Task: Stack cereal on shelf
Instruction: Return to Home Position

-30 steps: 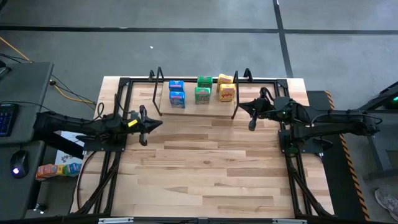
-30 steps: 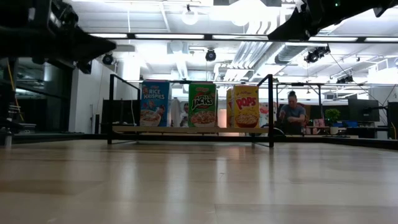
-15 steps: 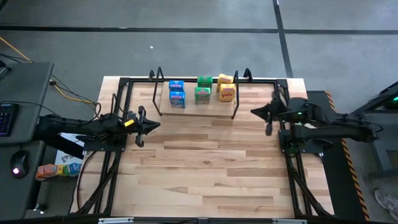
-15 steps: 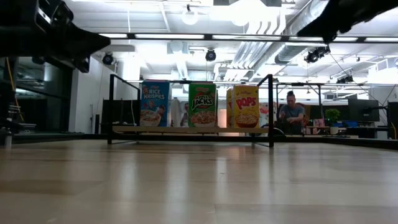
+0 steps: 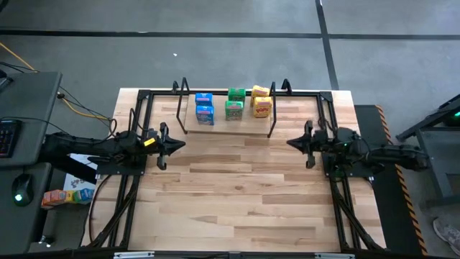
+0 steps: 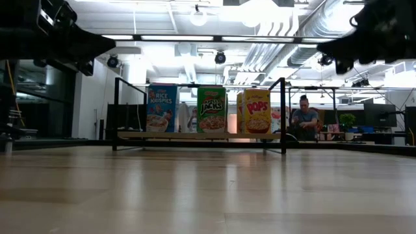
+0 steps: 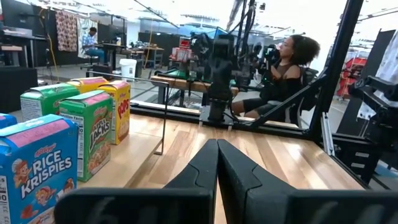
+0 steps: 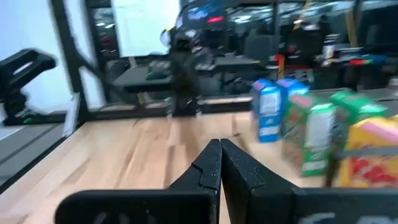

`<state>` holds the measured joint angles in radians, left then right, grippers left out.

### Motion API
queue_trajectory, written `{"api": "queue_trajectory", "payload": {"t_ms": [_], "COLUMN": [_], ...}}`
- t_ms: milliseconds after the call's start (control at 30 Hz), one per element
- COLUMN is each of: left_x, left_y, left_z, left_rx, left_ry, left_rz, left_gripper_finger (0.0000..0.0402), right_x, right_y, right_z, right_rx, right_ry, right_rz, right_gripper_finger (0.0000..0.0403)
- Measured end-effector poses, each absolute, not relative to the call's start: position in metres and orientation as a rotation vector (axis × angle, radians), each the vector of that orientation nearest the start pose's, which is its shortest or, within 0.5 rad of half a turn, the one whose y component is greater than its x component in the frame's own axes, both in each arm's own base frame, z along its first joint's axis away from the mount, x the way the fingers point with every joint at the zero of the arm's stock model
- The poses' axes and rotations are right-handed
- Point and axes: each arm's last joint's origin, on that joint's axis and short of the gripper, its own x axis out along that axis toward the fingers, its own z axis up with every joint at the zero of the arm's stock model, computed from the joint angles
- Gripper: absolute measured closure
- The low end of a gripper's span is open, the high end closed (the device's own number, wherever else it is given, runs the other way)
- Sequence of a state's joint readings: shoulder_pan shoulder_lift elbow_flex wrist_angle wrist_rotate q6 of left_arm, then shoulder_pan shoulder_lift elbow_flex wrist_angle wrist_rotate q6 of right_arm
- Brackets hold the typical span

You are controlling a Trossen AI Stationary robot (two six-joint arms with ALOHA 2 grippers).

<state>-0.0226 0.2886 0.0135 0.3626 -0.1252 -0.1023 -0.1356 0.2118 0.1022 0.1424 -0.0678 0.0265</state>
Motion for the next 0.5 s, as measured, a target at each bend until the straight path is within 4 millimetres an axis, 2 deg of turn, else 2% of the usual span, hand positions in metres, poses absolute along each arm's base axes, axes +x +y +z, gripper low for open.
{"api": "queue_trajectory", "payload": {"t_ms": [200,367,500], "left_x": [0.115,0.115,0.115], "left_y": [0.001,0.001,0.001], "left_z": [0.178,0.178,0.178], "left_rx": [-0.108,-0.107,-0.107], "left_ry": [-0.093,-0.092,-0.092], "left_rz": [0.098,0.099,0.099], "left_gripper_finger": [0.0401,0.0401,0.0401], "right_x": [0.109,0.11,0.11], "right_y": [-0.01,-0.009,-0.01], "right_z": [0.173,0.171,0.167], "right_rx": [-0.021,-0.11,-0.104], "right_ry": [-0.046,-0.021,0.017], "right_rz": [-0.036,-0.015,-0.054], "right_gripper_finger": [0.0403,0.0403,0.0403]}}
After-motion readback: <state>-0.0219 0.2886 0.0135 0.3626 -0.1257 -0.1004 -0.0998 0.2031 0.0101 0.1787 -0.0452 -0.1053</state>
